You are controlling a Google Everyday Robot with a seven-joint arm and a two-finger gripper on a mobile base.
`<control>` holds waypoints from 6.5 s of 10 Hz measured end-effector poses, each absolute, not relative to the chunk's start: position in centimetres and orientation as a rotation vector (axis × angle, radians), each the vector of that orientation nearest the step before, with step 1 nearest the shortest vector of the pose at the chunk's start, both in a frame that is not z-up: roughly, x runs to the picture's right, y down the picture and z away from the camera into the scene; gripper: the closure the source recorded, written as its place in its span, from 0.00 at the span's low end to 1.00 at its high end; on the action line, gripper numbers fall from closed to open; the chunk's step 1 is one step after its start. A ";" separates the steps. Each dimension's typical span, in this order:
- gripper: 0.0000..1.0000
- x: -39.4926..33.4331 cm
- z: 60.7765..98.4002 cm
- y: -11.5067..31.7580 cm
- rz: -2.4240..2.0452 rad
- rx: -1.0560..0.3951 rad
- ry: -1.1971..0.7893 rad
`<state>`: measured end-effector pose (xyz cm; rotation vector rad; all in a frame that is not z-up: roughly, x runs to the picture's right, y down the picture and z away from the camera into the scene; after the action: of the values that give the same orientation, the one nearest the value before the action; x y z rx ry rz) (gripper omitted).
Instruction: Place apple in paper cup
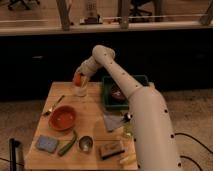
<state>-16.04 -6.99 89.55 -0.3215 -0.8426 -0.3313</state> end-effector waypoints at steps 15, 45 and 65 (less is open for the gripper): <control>0.20 -15.3 86.9 -8.1 -0.361 -0.290 -0.822; 0.20 -12.5 85.1 -8.5 -0.367 -0.322 -0.800; 0.20 -12.5 85.1 -8.5 -0.367 -0.322 -0.800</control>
<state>-12.46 -8.50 85.08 -0.3222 -0.8004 -0.3673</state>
